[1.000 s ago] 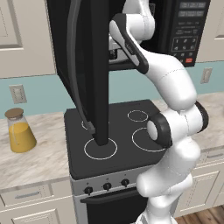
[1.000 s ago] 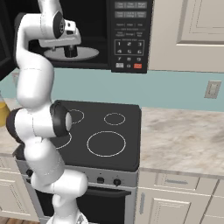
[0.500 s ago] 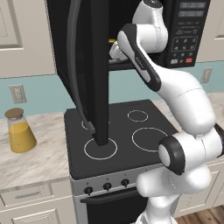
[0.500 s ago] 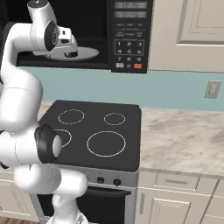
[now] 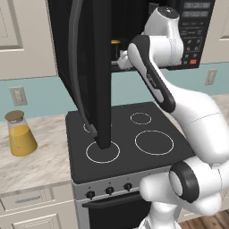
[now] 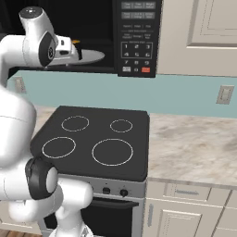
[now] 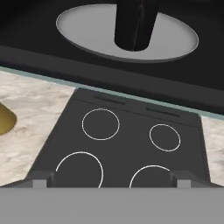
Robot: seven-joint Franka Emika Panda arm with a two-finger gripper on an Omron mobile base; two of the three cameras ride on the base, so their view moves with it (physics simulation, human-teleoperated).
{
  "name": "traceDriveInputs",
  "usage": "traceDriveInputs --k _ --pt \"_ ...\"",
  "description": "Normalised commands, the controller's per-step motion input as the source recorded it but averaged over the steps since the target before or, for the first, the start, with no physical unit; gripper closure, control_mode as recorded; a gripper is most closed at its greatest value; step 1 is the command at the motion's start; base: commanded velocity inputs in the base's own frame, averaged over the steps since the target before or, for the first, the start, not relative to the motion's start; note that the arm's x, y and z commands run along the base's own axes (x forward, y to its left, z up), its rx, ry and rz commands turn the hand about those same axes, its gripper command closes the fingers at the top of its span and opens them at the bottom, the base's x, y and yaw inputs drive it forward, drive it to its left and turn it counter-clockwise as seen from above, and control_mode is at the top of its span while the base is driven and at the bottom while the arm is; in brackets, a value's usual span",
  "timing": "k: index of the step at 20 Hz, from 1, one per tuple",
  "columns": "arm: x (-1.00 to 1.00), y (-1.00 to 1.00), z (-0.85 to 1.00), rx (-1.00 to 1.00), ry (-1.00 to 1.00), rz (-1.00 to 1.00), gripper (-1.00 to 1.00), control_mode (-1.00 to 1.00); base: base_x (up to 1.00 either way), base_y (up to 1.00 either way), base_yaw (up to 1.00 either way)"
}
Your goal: Pick the mug from the counter and place it inside the microwave. Then close the microwave.
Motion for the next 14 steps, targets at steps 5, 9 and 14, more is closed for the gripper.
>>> traceDriveInputs --k 5,9,14 --pt "-0.49 -0.05 0.0 0.0 0.0 -0.01 -1.0 -1.0 0.0 0.0 0.0" --pt "-0.46 -0.03 -0.01 0.0 0.0 -0.01 -1.0 -1.0 0.0 0.0 0.0" --pt "-0.35 -0.02 -0.16 0.0 -0.05 0.0 -1.0 -1.0 0.0 0.0 0.0"
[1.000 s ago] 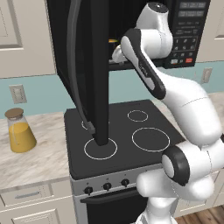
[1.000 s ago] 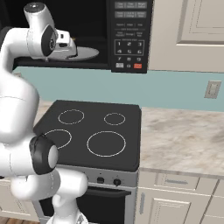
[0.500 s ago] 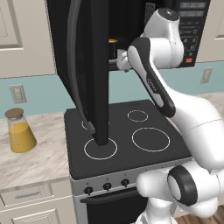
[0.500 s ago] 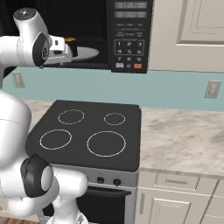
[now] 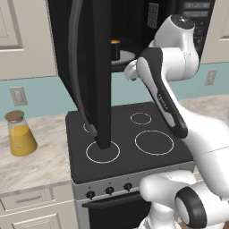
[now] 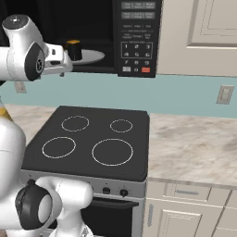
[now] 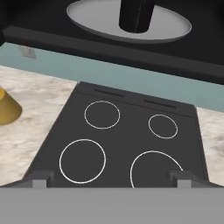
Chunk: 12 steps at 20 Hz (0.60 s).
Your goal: Pick the mug from the counter and place it inside the microwave. Then close the microwave.
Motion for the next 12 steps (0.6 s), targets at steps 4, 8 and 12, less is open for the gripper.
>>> traceDriveInputs --k 4,8,12 --pt "-0.26 0.0 -0.22 0.0 -0.08 0.0 -1.0 -1.0 0.0 0.0 0.0" --pt "-0.33 0.0 -0.03 0.0 -0.12 0.0 -1.0 -1.0 0.0 0.0 0.0" --pt "-0.43 0.0 0.0 0.01 -0.13 0.0 -1.0 -1.0 0.0 0.0 0.0"
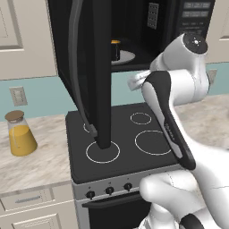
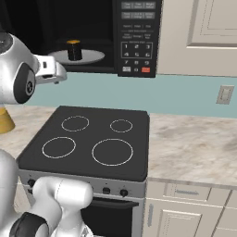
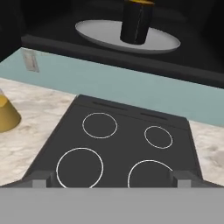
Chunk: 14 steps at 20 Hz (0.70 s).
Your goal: Pick the mug from the counter and place it inside the microwave. Then close the microwave.
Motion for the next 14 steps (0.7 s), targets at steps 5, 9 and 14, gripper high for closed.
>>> traceDriveInputs --k 5,9,14 --pt "-0.42 0.0 0.01 0.01 -0.13 0.0 -1.0 -1.0 0.0 0.0 0.0" --pt "-0.4 0.0 0.04 0.01 -0.14 0.0 -1.0 -1.0 0.0 0.0 0.0" --pt "-0.43 0.0 0.16 0.02 -0.12 0.0 -1.0 -1.0 0.0 0.0 0.0"
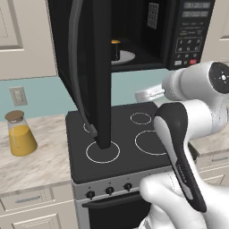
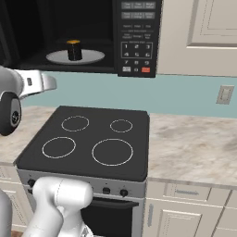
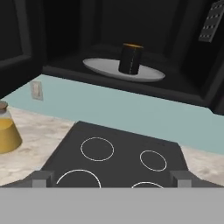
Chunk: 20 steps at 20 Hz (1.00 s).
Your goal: Pick the mug from the counter and place it inside the microwave. Then close the microwave.
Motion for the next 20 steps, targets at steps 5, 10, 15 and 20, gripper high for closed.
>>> traceDriveInputs --k 5,10,15,20 --pt "-0.42 0.0 0.43 0.03 -0.04 0.0 -1.0 -1.0 0.0 0.0 0.0" --pt "-0.49 0.0 0.4 0.05 0.0 0.0 -1.0 -1.0 0.0 0.0 0.0" --pt "-0.63 0.0 0.15 0.02 0.0 0.0 -1.0 -1.0 0.0 0.0 0.0" --pt "-0.63 0.0 0.0 0.0 -0.02 0.0 -1.0 -1.0 0.0 0.0 0.0"
